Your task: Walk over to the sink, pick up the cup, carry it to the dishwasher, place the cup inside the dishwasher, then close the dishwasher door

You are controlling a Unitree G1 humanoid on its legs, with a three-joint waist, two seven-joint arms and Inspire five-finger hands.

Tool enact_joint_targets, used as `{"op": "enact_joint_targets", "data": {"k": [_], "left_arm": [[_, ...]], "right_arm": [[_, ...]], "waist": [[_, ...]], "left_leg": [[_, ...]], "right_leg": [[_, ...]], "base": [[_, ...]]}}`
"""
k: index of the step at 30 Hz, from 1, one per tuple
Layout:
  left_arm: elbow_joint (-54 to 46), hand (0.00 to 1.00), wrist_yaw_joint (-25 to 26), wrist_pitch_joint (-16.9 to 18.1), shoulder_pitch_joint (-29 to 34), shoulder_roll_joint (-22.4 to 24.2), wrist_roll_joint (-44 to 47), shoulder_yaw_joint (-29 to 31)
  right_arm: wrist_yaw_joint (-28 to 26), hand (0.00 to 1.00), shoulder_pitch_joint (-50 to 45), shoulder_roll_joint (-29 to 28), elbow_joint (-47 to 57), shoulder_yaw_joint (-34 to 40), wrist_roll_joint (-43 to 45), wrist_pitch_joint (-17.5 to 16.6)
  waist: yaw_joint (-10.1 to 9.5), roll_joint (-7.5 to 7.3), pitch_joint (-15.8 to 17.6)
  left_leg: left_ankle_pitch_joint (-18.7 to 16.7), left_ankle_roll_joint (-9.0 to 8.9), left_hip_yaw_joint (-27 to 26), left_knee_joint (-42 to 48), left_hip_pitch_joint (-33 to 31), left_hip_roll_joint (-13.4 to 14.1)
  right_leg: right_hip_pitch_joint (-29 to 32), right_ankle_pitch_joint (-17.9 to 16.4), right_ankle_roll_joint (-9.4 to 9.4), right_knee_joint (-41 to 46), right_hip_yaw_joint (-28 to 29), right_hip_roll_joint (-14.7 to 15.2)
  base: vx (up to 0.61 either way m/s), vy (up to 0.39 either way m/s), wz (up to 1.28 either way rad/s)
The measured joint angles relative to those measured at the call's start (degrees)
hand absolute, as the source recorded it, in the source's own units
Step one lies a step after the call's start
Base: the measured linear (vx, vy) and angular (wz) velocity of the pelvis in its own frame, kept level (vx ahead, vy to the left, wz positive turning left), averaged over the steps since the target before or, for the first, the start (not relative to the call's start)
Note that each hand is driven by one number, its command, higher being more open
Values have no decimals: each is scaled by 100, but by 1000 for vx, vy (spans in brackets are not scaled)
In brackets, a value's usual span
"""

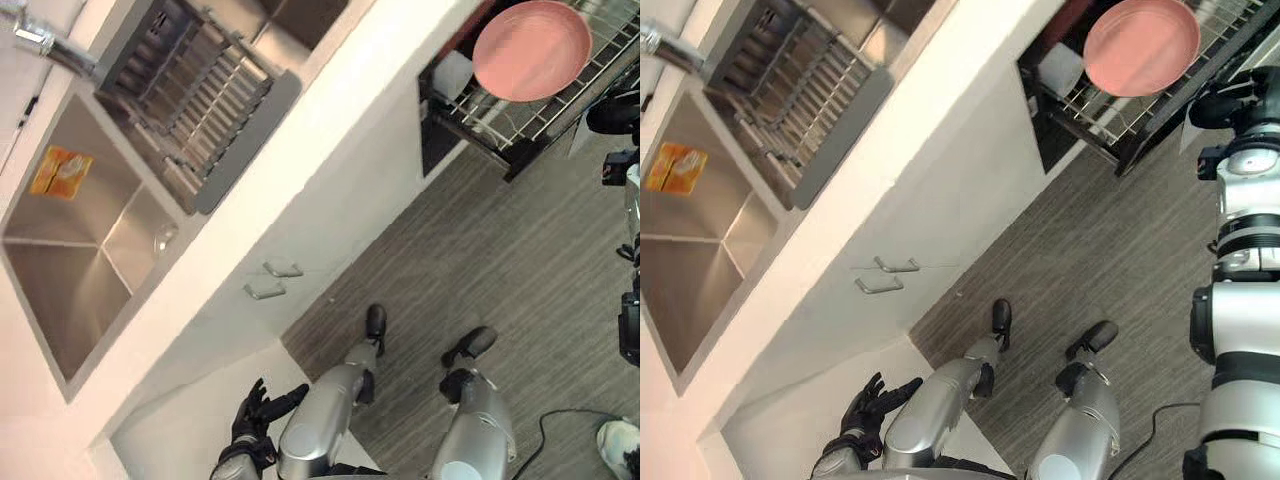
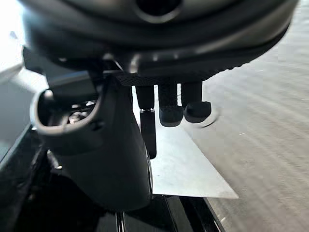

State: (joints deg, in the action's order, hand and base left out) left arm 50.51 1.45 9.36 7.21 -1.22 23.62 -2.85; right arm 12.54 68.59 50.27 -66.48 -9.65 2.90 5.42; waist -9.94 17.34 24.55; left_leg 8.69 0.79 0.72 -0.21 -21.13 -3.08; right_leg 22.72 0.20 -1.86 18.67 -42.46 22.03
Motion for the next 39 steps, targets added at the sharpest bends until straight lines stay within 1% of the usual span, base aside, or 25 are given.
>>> {"op": "enact_joint_targets", "data": {"k": [2, 3, 4, 6, 8, 10, 11, 14, 15, 16, 17, 20, 22, 23, 25, 26, 28, 29, 30, 31, 32, 34, 36, 38, 39], "left_arm": [[14, 100, -70, 70, 48, 8, -2, -1], [56, 100, -134, 101, 65, 24, -2, 17], [93, 100, -157, 114, 65, 22, -11, 16], [126, 100, -217, 172, 67, 44, -12, 14], [159, 100, -314, 237, 66, 46, -11, 13], [212, 100, -369, 286, 64, 46, -7, 16], [238, 100, -418, 344, 65, 43, -4, 25], [269, 100, -465, 433, 60, -38, 12, 53], [269, 100, -511, 449, 52, -48, 20, 85], [263, 100, -621, 529, 39, -68, 119, 149], [260, 100, -667, 551, 36, -76, 182, 154], [238, 100, -774, 548, 30, -90, 363, 257], [244, 100, -836, 504, 32, -108, 518, 403], [245, 100, -854, 489, 34, -115, 570, 445], [243, 100, -945, 481, 56, -202, 643, 612], [242, 100, -977, 494, 84, -233, 661, 666], [321, 100, -1052, 606, 149, -331, 777, 846], [364, 100, -1060, 623, 150, -343, 809, 902], [432, 100, -1067, 665, 152, -385, 855, 937], [460, 100, -1081, 694, 153, -405, 865, 961], [498, 100, -1137, 769, 151, -418, 869, 1105], [496, 100, -1169, 851, 149, -440, 830, 1165], [595, 100, -1158, 866, 149, -417, 685, 1355], [690, 100, -1098, 832, 151, -399, 547, 1444], [785, 100, -1041, 783, 151, -360, 440, 1566]], "right_arm": [[34, 0, 198, -13, -64, -155, -241, -34], [66, 0, 304, -12, -83, -335, -457, -100], [88, 0, 354, -21, -83, -440, -554, -133], [177, 0, 575, -35, -129, -644, -760, -193], [303, 0, 709, -35, -177, -659, -765, -196], [353, 0, 766, -53, -240, -693, -784, -196], [384, 100, 771, -58, -285, -716, -812, -196], [251, 100, 760, -135, -307, -946, -792, -203], [206, 100, 741, -166, -306, -943, -772, -226], [81, 100, 645, -241, -306, -863, -700, -298], [18, 100, 588, -268, -297, -807, -635, -362], [-341, 100, -13, -352, 20, -218, -261, -725], [-556, 100, -971, -627, 685, 487, 65, -1133], [-612, 100, -1252, -724, 850, 622, 94, -1254], [-809, 100, -2485, -1179, 1347, 1021, 213, -1682], [-868, 100, -2777, -1337, 1404, 1113, 259, -1767], [-1015, 100, -3836, -2108, 1480, 1493, 413, -2058], [-1073, 100, -4076, -2308, 1477, 1581, 543, -2091], [-1170, 100, -4525, -2678, 1424, 1759, 727, -2163], [-1227, 100, -4718, -2847, 1339, 1846, 767, -2215], [-1352, 100, -5119, -3217, 1022, 2035, 874, -2271], [-1401, 100, -5488, -3530, 660, 2214, 874, -2285], [-1427, 100, -6113, -4067, 258, 2518, 880, -2281], [-1450, 100, -6545, -4407, 101, 2766, 916, -2239], [-1470, 100, -6799, -4593, 29, 2995, 990, -2173]], "waist": [[-98, 0, 0], [-186, 1, -1], [-224, 1, -1], [-385, 1, -1], [-522, -4, 2], [-553, -8, 5], [-542, -15, 10], [-461, -109, 79], [-449, -127, 92], [-431, -194, 141], [-430, -223, 162], [-410, -365, 263], [-340, -535, 331], [-321, -587, 330], [-248, -855, 308], [-207, -944, 284], [-43, -1294, 265], [-15, -1368, 246], [42, -1487, 213], [64, -1544, 182], [168, -1641, 125], [198, -1736, 59], [211, -1902, -214], [231, -2005, -472], [297, -2003, -616]], "left_leg": [[33, -45, 167, -14, -21, 3], [50, -69, 258, -22, -24, 10], [55, -77, 305, -25, -25, 17], [85, -121, 415, -83, -31, 51], [95, -137, 477, -108, -44, 78], [94, -138, 496, -107, -28, 91], [88, -146, 504, -107, 2, 101], [-10, -206, 485, -78, 130, 192], [-45, -210, 478, -52, 152, 219], [-124, -249, 467, 41, 185, 282], [-155, -260, 457, 72, 201, 309], [-259, -347, 430, 99, 343, 463], [-315, -421, 404, 101, 454, 565], [-325, -434, 390, 100, 473, 587], [-354, -462, 328, 98, 578, 639], [-372, -469, 317, 98, 592, 650], [-460, -506, 174, 117, 709, 674], [-473, -498, 140, 118, 735, 672], [-503, -474, 48, 120, 788, 665], [-513, -464, 20, 121, 802, 660], [-535, -436, -22, 124, 834, 639], [-555, -411, -57, 123, 884, 624], [-600, -379, -104, 51, 952, 590], [-623, -324, -100, -109, 1073, 553], [-649, -268, -39, -212, 1248, 544]], "right_leg": [[-23, -182, 18, 210, -167, 71], [-50, -273, 22, 301, -252, 97], [-67, -309, 27, 330, -298, 100], [-94, -422, 40, 404, -419, 100], [-128, -473, 72, 403, -521, 75], [-216, -477, 77, 329, -591, 33], [-303, -472, 74, 235, -645, -9], [-503, -415, 51, -22, -650, -194], [-547, -409, 54, -69, -651, -241], [-645, -385, 69, -188, -648, -351], [-682, -381, 72, -235, -641, -401], [-866, -370, 79, -407, -627, -614], [-988, -360, 91, -519, -582, -755], [-1005, -351, 104, -551, -559, -790], [-1104, -331, 119, -650, -469, -875], [-1117, -327, 114, -672, -458, -893], [-1170, -301, 110, -700, -336, -909], [-1181, -283, 98, -721, -302, -910], [-1203, -223, 77, -794, -209, -924], [-1203, -185, 60, -838, -164, -932], [-1263, -78, 15, -993, -122, -967], [-1343, 31, -15, -1158, -91, -1006], [-1391, 92, -73, -1250, -50, -1006], [-1447, 72, -109, -1182, -48, -947], [-1531, 41, -156, -948, 40, -867]], "base": [[-11, -174, 50], [-11, -147, 36], [-14, -146, 32], [-17, -158, 26], [-3, -144, 20], [21, -102, 15], [38, -134, 10], [17, -101, -7], [-12, -114, -17], [-22, -92, -12], [-43, -90, -14], [-64, -82, -13], [-84, -70, -11], [-73, -62, -16], [-41, -43, -15], [-22, -26, -15], [-19, -8, -26], [-26, 16, -33], [-26, 26, -29], [-38, 54, -32], [-34, 53, -20], [-25, 49, -14], [1, 49, -9], [33, 26, 4], [51, 32, 28]]}}
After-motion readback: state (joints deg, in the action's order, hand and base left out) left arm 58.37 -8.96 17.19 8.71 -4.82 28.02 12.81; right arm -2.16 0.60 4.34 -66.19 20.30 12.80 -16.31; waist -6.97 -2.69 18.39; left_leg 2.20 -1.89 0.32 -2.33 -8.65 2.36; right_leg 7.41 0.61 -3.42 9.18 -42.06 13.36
